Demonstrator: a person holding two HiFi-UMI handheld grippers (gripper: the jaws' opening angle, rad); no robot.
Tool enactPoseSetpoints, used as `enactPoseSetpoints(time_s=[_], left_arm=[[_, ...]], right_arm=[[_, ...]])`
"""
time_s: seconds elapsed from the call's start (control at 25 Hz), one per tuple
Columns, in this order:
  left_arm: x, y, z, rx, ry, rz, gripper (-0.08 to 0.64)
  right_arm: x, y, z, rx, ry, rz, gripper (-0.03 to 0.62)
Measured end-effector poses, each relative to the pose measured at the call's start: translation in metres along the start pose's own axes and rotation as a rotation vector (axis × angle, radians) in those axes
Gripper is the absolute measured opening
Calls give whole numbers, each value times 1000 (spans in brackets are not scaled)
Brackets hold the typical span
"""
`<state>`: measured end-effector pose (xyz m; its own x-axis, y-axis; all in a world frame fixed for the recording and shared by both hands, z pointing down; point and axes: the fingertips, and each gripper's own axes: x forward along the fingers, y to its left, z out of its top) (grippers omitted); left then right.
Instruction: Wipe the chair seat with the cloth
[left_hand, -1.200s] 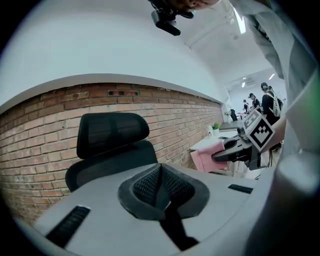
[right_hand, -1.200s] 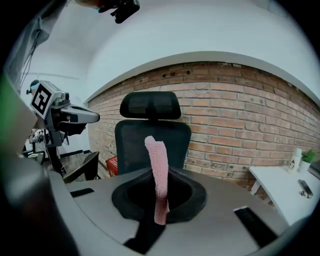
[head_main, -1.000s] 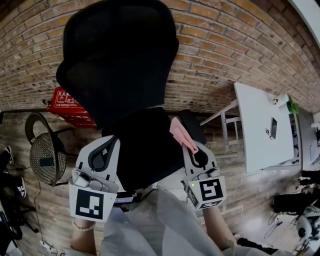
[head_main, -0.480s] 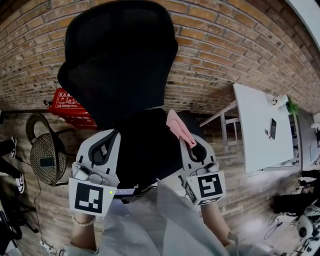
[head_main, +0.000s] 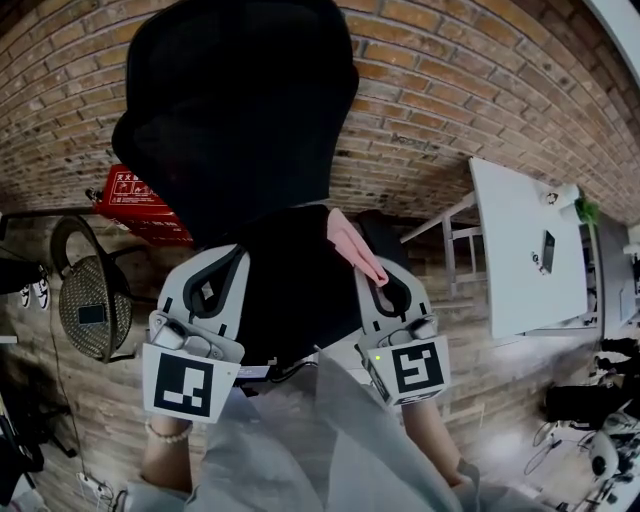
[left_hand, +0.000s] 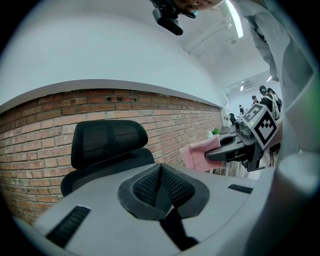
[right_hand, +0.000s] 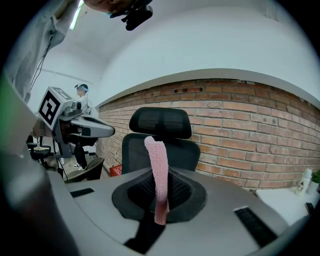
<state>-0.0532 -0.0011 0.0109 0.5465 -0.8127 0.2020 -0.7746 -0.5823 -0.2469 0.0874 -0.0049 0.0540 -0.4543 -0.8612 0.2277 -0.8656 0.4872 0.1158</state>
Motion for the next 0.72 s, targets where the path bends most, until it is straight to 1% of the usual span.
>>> enactPoseSetpoints(time_s=[0.72], left_arm=[[-8,-7,0,35,-10,-18,18]], right_arm=[[-6,12,0,0,3,1,52]])
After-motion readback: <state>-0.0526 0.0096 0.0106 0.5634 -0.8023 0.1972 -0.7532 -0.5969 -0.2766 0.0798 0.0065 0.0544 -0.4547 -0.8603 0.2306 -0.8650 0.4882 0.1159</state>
